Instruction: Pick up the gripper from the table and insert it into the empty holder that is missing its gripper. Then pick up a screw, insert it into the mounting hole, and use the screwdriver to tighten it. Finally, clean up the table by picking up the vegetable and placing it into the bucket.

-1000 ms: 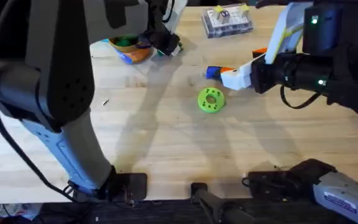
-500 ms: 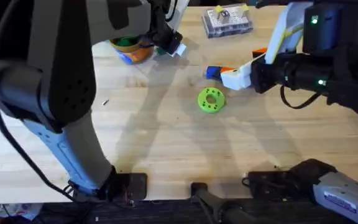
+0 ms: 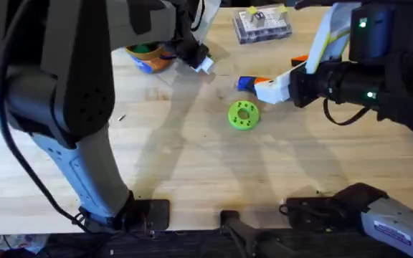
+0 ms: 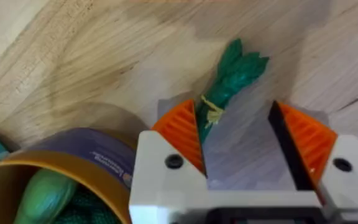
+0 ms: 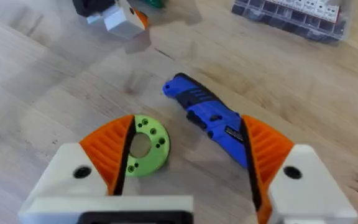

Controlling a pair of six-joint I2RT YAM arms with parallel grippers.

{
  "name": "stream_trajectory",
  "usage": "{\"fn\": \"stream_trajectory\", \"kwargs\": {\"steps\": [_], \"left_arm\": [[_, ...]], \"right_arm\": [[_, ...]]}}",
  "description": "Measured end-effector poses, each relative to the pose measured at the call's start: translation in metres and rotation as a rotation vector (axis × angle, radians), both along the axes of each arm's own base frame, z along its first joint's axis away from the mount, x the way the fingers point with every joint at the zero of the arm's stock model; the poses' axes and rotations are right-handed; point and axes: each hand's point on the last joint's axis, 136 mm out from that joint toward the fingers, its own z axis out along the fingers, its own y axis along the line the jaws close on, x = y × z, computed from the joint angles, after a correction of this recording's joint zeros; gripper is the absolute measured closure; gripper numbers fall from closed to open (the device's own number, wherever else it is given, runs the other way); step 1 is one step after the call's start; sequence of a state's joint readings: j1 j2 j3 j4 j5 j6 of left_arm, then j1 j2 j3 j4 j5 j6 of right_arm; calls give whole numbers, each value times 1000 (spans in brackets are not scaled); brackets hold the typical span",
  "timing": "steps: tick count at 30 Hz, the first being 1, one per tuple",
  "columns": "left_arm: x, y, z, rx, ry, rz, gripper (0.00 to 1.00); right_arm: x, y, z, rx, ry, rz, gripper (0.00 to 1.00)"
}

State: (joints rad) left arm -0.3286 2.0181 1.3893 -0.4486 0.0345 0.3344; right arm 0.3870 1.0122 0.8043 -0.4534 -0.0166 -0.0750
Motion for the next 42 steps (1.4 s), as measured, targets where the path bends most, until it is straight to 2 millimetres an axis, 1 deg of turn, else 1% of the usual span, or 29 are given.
{"fn": "stream_trajectory", "kwargs": {"steps": [2, 5, 6, 7, 8, 10, 12, 15, 17, 19, 20, 22, 23, 24, 25, 26, 27, 28, 29, 33, 35, 36, 37, 40, 41, 42], "left_arm": [[2, 0, 0, 4, -4, 2, 366], [3, 3, 1, 15, -11, 6, 518], [4, 4, 1, 19, -14, 9, 584], [5, 5, 2, 24, -19, 14, 674], [7, 6, 3, 28, -25, 16, 809], [10, 6, 7, 23, -33, 19, 960], [9, 4, 8, 21, -27, 18, 983], [3, -2, 11, 25, -4, 7, 981], [-2, -6, 19, 20, 7, 11, 981], [-4, -11, 35, -3, -7, 26, 981], [-4, -12, 48, -21, -21, 42, 981], [-2, -9, 79, -70, -68, 89, 981], [-1, 1, 111, -118, -113, 153, 982], [0, 9, 127, -141, -133, 190, 982], [1, 28, 151, -178, -166, 262, 982], [2, 37, 158, -191, -178, 294, 982], [4, 56, 165, -203, -184, 353, 982], [5, 64, 164, -204, -180, 377, 982], [5, 79, 154, -195, -148, 422, 982], [7, 101, 129, -175, -80, 488, 979], [8, 110, 119, -169, -58, 518, 880], [8, 113, 117, -169, -52, 529, 842], [7, 116, 117, -166, -48, 534, 781], [4, 123, 114, -162, -32, 553, 549], [2, 123, 113, -161, -22, 557, 409], [0, 123, 112, -159, -14, 559, 346]], "right_arm": [[0, 0, 0, 0, 0, 0, 32], [0, 0, 0, 0, 0, 0, 32], [0, 0, 0, 0, 0, 0, 32], [0, 0, 0, 0, 0, 0, 32], [0, 0, 0, 0, 0, 0, 32], [0, 0, 0, 0, 0, 0, 32], [0, 0, 0, 0, 0, 0, 32], [0, 0, 0, 0, 0, 0, 32], [0, 0, 0, 0, 0, 0, 32], [0, 0, 0, 0, 0, 0, 32], [0, 0, 0, 0, 0, 0, 32], [0, 0, 0, 0, 0, 0, 32], [0, 0, 0, 0, 0, 0, 32], [0, 0, 0, 0, 0, 0, 32], [0, 0, 0, 0, 0, 0, 32], [0, 0, 0, 0, 0, 0, 32], [0, 0, 0, 0, 0, 0, 32], [0, 0, 0, 0, 0, 0, 32], [0, 0, 0, 0, 0, 0, 32], [0, 0, 0, 0, 0, 0, 32], [0, 0, 0, 0, 0, 0, 32], [0, 0, 0, 0, 0, 0, 32], [0, 0, 0, 0, 0, 0, 32], [0, 0, 0, 0, 0, 0, 32], [0, 0, 0, 0, 0, 0, 32], [0, 0, 0, 0, 0, 0, 32]]}}
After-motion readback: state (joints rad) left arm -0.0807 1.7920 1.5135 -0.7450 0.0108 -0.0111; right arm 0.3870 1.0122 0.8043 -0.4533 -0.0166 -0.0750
